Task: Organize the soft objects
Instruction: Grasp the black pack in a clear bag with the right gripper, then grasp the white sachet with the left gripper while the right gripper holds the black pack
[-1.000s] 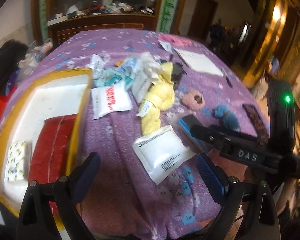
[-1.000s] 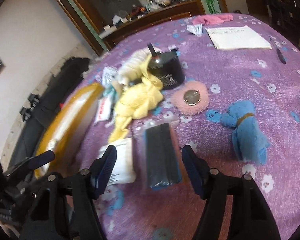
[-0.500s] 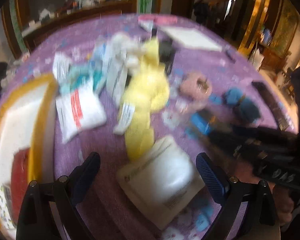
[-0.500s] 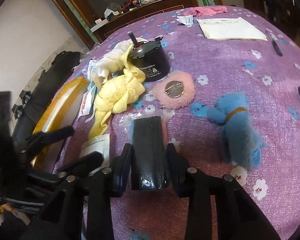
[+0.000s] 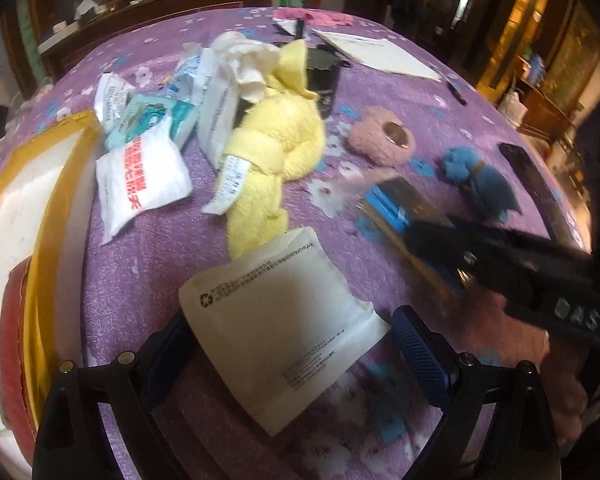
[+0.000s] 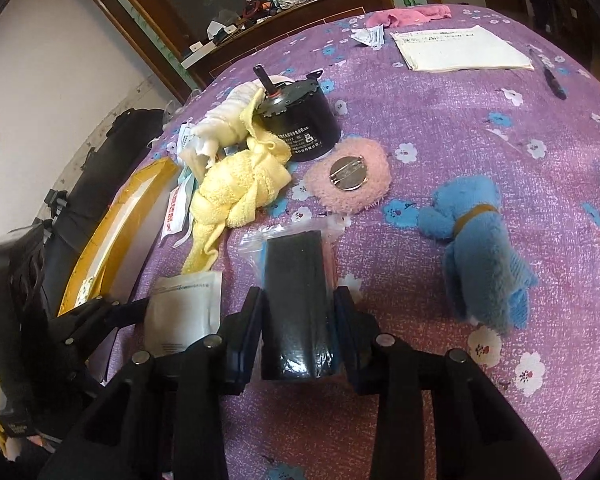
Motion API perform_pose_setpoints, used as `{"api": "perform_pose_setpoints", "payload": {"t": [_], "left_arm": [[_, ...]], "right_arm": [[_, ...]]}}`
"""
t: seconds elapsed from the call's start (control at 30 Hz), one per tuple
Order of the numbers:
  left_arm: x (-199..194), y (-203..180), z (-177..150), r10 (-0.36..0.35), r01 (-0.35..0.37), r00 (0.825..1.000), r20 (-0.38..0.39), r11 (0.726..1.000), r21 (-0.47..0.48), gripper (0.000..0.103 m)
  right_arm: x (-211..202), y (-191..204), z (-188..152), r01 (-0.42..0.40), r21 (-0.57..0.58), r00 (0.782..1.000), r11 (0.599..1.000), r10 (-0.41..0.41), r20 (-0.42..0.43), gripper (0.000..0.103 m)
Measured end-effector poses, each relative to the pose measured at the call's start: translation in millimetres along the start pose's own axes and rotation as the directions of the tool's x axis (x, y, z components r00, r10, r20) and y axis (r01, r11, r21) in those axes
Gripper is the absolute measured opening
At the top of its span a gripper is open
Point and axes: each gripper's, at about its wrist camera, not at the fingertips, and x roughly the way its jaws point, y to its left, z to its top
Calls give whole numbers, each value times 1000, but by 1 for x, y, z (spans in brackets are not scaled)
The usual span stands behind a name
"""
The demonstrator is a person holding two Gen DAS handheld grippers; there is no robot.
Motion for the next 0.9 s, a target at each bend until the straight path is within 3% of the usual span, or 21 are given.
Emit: {"api": "perform_pose_setpoints", "payload": {"t": [0.07, 0.13, 0.17, 0.27, 0.3, 0.33, 0.43, 0.63, 0.9], "left_arm": [[-2, 7, 1, -9, 10, 1000, 15, 998, -57, 96], [-7, 13, -1, 2, 3, 999, 43, 994, -114, 82], [-9, 16, -2, 5, 2, 999, 49, 992, -125, 80], [-14, 22, -5, -11, 22, 997, 72, 988, -154, 55], [-15, 26, -6, -39, 51, 997, 71, 984, -171, 41], [-16, 28, -6, -72, 83, 995, 69, 979, -184, 34], [-20, 38, -8, -128, 143, 989, 78, 961, -237, 23], [-44, 39, -15, -183, 218, 972, 148, 935, -280, 7], [-89, 55, -34, -232, 290, 950, 211, 905, -310, 5]], "right_arm": [[0, -1, 0, -7, 6, 1000, 1000, 7, -2, 35], [-1, -1, -1, -7, 8, 1000, 1000, 7, -1, 35], [-1, 0, -1, -5, 6, 1000, 1000, 5, -1, 35], [0, 1, -2, 1, 6, 1000, 1000, -1, 3, 35], [0, 2, -2, 5, 4, 1000, 1000, -5, 3, 35], [0, 1, -2, 5, 3, 1000, 1000, -5, 3, 35], [-1, 3, -4, 8, 4, 1000, 1000, -8, 3, 35], [-7, 4, -7, 7, 10, 1000, 1000, -7, 19, 34], [-21, 23, -10, 4, -20, 998, 1000, -3, 61, 33]]}}
